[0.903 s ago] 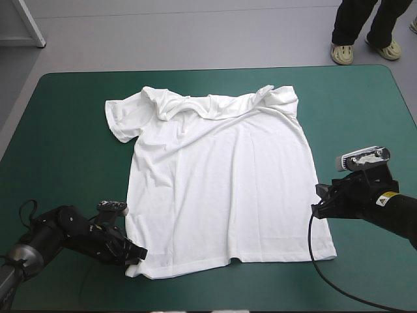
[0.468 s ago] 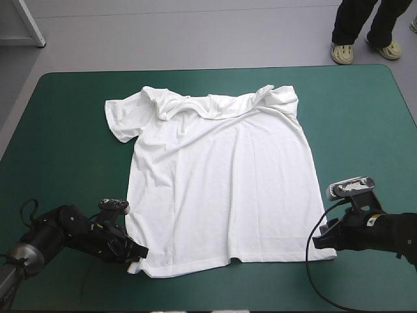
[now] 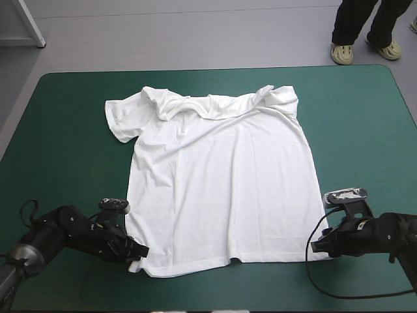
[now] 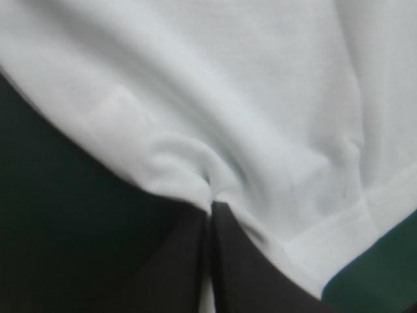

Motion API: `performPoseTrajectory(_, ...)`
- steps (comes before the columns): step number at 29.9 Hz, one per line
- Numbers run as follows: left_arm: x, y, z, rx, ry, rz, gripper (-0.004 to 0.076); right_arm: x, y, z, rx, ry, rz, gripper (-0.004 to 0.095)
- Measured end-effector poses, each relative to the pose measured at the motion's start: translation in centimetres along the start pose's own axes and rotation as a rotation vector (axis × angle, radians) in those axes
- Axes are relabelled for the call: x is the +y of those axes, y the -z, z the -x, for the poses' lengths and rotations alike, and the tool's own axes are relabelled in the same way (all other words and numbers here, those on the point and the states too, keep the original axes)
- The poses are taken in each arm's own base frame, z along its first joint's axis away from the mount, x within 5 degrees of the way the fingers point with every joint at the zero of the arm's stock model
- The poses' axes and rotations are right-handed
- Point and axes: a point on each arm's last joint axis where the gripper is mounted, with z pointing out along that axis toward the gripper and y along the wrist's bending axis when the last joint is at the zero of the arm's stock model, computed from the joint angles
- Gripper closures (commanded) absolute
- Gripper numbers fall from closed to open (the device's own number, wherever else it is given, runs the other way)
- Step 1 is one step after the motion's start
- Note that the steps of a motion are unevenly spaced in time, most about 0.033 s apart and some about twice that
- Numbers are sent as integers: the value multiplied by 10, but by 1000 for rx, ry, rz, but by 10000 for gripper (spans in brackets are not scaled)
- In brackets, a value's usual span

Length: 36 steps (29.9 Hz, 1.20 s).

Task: Fold the cloth

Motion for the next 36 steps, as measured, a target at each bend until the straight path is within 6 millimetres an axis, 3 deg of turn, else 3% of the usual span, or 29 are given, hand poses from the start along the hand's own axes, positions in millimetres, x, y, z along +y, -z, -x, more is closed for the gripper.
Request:
performPoseTrajectory(5, 0, 0, 0, -6, 2, 1, 705, -6, -23, 8, 82, -23, 9, 426)
performPoseTrajectory(7, 0, 0, 1, -8, 3, 1, 705, -7, -33, 10, 124, -35, 16, 478)
performPoseTrajectory(10, 0, 0, 1, -16, 3, 4, 705, -9, -40, 13, 161, -36, 21, 656)
performPoseTrajectory(13, 0, 0, 2, -22, 5, 4, 705, -10, -44, 17, 180, -10, 29, 907)
performPoseTrajectory(23, 2, 3, 7, -106, 0, 37, 705, 6, -46, 30, 66, 56, 59, 914)
performPoseTrajectory(26, 2, 16, 18, -190, -56, 91, 705, 7, -28, 50, -93, 66, 28, 916)
performPoseTrajectory(28, -2, 32, 31, -280, -93, 117, 705, 8, -5, 71, -249, 80, 3, 916)
performPoseTrajectory(36, -32, 135, 96, -744, -256, 245, 705, 14, 94, 142, -752, 134, -78, 926)
